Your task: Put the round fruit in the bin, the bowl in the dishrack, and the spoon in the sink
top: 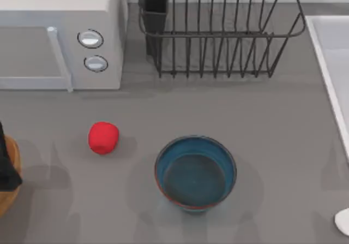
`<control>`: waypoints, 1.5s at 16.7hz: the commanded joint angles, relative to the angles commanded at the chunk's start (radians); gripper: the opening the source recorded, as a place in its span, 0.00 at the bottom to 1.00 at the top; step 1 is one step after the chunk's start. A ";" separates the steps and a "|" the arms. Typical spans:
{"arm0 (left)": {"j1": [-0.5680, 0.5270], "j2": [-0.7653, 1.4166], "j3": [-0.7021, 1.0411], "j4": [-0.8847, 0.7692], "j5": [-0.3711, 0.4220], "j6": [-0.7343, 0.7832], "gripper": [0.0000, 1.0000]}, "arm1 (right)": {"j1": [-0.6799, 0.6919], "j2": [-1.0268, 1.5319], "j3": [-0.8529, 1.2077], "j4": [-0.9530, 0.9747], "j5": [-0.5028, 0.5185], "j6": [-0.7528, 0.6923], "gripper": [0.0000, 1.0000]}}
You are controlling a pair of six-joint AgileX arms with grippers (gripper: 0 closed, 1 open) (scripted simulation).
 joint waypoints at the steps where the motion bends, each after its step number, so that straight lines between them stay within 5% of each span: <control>1: 0.000 0.000 0.000 0.000 0.000 0.000 1.00 | 0.000 0.000 0.000 0.000 0.000 0.000 1.00; 9: -0.147 0.290 0.187 -0.168 0.011 0.031 1.00 | 0.000 0.000 0.000 0.000 0.000 0.000 1.00; 18: -0.400 1.274 0.711 -0.650 0.010 0.000 1.00 | 0.000 0.000 0.000 0.000 0.000 0.000 1.00; 25: -0.450 1.827 1.161 -0.953 0.009 -0.150 1.00 | 0.000 0.000 0.000 0.000 0.000 0.000 1.00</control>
